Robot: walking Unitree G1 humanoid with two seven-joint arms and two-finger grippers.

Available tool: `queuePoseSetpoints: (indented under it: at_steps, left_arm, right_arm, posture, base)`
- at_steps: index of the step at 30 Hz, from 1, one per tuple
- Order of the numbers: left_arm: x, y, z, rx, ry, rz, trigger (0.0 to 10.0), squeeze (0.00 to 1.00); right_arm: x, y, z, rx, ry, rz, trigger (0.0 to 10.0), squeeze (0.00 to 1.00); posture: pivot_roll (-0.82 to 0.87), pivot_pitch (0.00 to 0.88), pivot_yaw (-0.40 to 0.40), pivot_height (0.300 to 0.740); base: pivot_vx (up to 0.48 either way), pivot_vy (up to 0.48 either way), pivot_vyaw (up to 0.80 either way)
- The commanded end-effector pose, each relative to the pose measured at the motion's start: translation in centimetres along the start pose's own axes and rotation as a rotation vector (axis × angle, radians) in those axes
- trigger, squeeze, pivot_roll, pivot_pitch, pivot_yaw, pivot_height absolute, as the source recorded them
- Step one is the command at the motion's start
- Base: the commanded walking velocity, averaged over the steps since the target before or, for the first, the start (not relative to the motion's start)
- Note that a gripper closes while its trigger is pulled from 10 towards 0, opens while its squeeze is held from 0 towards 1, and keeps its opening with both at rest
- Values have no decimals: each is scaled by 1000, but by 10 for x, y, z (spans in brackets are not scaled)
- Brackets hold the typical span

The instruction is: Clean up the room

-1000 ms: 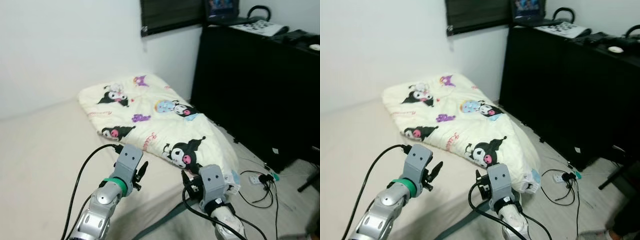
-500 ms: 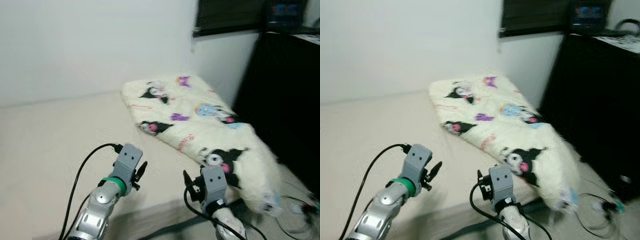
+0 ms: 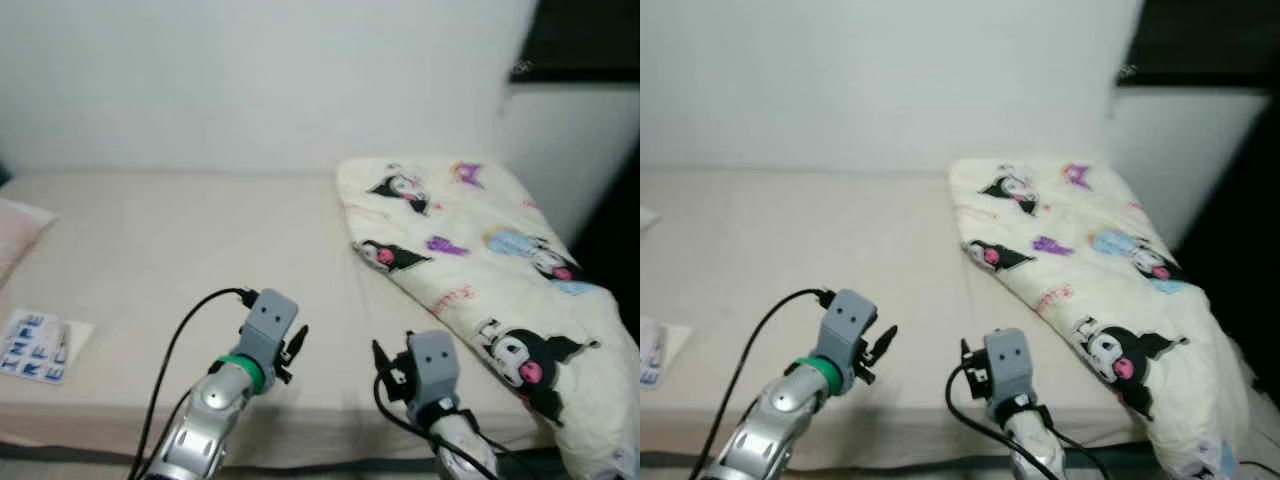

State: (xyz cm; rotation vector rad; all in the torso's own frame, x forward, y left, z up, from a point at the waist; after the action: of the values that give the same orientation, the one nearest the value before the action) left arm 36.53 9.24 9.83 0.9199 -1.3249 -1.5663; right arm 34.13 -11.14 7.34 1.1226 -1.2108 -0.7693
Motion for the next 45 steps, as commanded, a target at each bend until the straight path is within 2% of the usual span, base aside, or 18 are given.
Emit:
queuePoseSetpoints:
  at_steps: [1,13,38,45]
  left_arm:
    - [4,-9,0,-25,-9,-1,10000,0]
    - [15,-5,1,6,-74,-19,10000,0]
    - [14,-5,1,11,-69,-12,10000,0]
    - [9,-6,-1,-3,-38,0,10000,0]
  right_arm:
    - [1,-8,4,-29,-7,-8,10000,0]
    - [1,-9,4,-31,-8,-18,10000,0]
    - [0,-10,6,-35,-5,-25,10000,0]
    - [0,-10,6,-36,-7,-26,10000,0]
  posture:
    - [-154,24,70,740]
    - [-157,23,72,740]
    - [-156,32,71,740]
    - [-156,32,72,740]
  base:
    - [0,0,0]
    - [0,-77,0]
    - [0,-404,0]
    - [0,0,0]
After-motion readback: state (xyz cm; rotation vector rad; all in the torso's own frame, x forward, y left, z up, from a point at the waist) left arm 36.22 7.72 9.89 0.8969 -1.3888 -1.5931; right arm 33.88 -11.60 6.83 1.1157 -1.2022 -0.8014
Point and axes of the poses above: a point about 5 cm out from each wrist's last joint towards the gripper, its own z axis pointing back from the gripper into the wrist, its own y axis along the axis of the wrist's last joint, x = y × z, the point moved 6 cm from there along -z, pointing out of the wrist towards the gripper, and after that the axes turned 14 degrees about z, right-handed, at the moved point
